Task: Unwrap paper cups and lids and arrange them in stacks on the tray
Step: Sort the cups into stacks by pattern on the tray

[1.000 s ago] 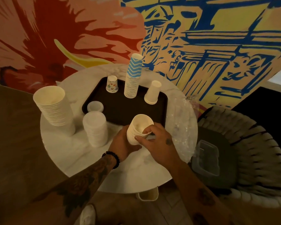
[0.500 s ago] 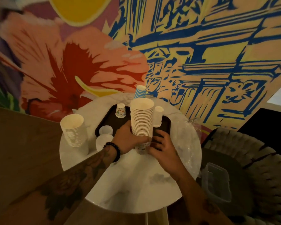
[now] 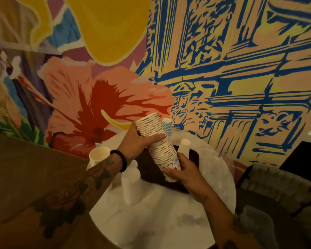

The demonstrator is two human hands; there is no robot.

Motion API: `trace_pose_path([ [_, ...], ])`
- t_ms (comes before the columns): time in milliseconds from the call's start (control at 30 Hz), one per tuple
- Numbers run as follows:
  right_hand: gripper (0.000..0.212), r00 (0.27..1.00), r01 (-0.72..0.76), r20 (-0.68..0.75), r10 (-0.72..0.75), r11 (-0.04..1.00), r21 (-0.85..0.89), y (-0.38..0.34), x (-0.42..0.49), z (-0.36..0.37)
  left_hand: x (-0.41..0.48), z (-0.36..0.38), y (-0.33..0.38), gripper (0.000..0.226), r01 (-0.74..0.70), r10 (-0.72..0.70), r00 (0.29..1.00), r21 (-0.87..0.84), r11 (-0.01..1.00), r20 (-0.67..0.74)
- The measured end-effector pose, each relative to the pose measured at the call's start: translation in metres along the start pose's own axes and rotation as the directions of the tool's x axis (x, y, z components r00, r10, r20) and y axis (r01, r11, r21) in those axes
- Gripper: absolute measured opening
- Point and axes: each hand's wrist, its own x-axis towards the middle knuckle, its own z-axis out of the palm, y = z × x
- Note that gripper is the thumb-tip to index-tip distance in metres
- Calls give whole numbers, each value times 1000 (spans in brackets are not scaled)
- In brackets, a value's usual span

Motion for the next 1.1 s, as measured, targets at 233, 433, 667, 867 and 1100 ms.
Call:
trace_pose_path([
  [233,53,998,-16,54,14,1000,21,-36,12,-32,2,-28,21,78,49,-49,999,-57,997,-2],
  [433,48,996,47,-76,-44,998,41,-69,37,-56,8,-44,23,65,169,-175,979,63,984,105],
  [667,53,986,135,-103,-129,989,53,-113,82,-43,9,-42,19,68,149,-177,980,247,957,93],
  [867,42,968,249,43,-247,965,-77,-153,123,-10,33,-37,15,54,58,-124,981,388,920,148],
  [1100,37,968,252,18,-252,959,-131,-165,194,26,95,-73,13,50,190,-217,963,171,967,159],
])
